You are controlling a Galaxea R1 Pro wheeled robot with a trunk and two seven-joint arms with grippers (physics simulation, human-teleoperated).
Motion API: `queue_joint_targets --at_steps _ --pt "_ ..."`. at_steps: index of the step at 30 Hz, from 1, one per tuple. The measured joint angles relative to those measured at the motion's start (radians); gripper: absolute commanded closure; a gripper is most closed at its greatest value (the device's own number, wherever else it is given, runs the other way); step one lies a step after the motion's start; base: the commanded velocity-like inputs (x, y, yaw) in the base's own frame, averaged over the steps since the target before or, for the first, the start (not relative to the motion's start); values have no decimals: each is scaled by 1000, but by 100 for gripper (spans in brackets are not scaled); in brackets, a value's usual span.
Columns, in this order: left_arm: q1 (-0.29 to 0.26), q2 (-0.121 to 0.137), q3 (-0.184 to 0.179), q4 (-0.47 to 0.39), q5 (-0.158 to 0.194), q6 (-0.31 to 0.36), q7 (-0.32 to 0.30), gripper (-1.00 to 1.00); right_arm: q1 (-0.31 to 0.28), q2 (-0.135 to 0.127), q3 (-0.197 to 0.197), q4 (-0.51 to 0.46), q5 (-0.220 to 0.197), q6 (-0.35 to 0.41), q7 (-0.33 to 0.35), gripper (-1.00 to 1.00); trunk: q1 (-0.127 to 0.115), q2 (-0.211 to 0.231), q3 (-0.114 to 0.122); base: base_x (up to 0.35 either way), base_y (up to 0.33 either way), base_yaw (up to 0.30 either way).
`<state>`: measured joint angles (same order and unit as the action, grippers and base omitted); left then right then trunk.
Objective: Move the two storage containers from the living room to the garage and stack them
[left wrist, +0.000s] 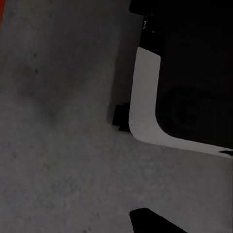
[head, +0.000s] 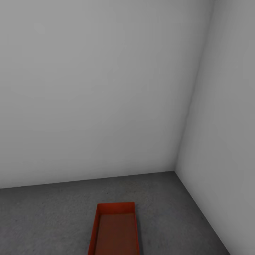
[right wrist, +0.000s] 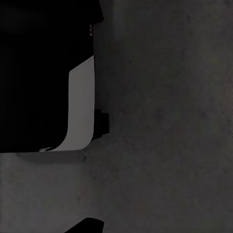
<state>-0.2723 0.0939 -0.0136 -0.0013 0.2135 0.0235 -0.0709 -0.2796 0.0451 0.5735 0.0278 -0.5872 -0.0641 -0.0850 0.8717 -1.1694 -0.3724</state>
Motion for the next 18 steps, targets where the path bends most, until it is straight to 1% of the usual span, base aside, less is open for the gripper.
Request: queue_joint_targets --at_steps 5,18 --pt "12 -1 0 0 0 -2 1 -100 0 0 0 0 -1 0 -1 -100 0 0 3 0 0 0" --pt "20 -2 0 0 0 -3 0 -100 0 0 0 0 -2 0 0 -100 0 0 22 0 0 0"
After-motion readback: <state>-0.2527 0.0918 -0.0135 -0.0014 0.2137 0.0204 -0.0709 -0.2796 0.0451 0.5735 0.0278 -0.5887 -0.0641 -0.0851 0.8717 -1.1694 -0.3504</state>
